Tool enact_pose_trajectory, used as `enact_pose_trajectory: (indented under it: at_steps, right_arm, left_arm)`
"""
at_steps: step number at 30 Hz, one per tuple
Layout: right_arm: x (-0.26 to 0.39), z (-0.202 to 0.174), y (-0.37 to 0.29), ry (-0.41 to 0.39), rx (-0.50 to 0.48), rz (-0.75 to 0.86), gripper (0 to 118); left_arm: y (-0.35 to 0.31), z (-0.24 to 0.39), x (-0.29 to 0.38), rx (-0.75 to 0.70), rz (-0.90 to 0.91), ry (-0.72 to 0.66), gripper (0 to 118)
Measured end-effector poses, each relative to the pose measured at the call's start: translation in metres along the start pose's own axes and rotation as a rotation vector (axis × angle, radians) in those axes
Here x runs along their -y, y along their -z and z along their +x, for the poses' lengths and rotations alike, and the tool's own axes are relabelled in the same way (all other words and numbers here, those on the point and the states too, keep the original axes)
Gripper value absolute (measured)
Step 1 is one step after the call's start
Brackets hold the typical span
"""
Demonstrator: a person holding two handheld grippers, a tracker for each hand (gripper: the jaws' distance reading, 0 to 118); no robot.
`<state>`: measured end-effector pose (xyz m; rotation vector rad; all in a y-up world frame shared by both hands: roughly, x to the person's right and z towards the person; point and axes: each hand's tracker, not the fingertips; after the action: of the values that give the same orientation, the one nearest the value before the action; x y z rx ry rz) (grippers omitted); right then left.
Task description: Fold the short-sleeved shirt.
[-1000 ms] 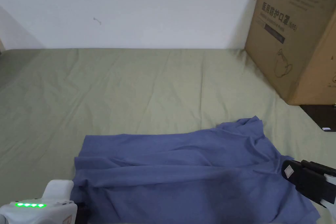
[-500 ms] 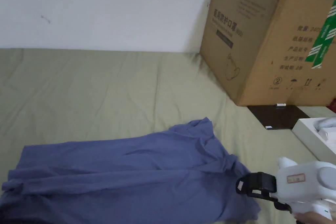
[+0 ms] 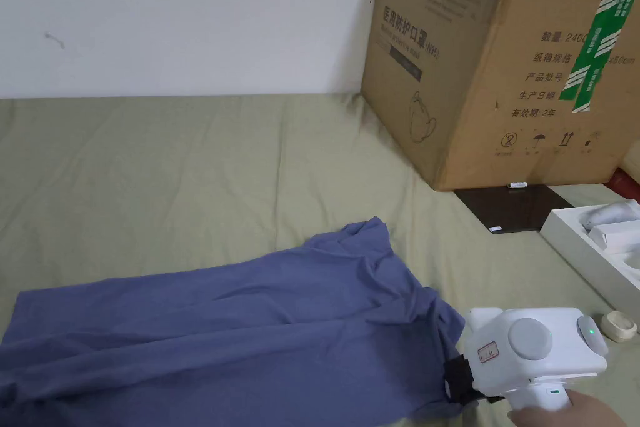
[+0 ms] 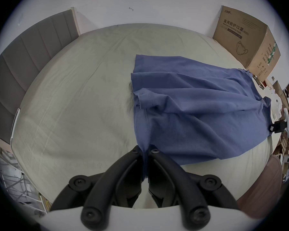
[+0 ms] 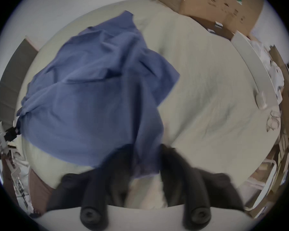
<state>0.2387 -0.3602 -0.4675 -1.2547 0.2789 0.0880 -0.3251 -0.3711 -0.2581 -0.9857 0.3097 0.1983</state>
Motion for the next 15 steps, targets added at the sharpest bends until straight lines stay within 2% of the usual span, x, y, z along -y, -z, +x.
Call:
enact_pose_trajectory:
  at_steps: [1, 2, 3, 5, 9, 15]
  right_arm:
    - [0.001, -0.001, -0.003, 0.013, -0.069, 0.003, 8]
    - [-0.006, -0.004, -0.003, 0.023, -0.051, -0.001, 8]
    - [-0.006, -0.008, -0.007, 0.0, -0.004, 0.017, 8]
    - [-0.006, -0.009, -0.017, -0.035, 0.008, 0.06, 8]
    - [-0.005, 0.005, -0.045, 0.039, -0.032, 0.091, 8]
    - [0.03, 0.021, -0.071, 0.067, -0.089, 0.056, 8]
  left_arm:
    - [-0.003, 0.003, -0.001, -0.001, 0.003, -0.002, 5]
    - [-0.007, 0.004, -0.002, -0.006, 0.012, -0.004, 5]
    - [-0.011, 0.003, -0.003, -0.008, 0.027, -0.008, 5]
    - [-0.018, -0.001, -0.008, 0.005, 0.054, -0.024, 5]
    - [-0.042, -0.009, -0.015, 0.024, 0.101, -0.033, 5]
    - [-0.076, -0.013, 0.012, 0.038, 0.064, -0.007, 5]
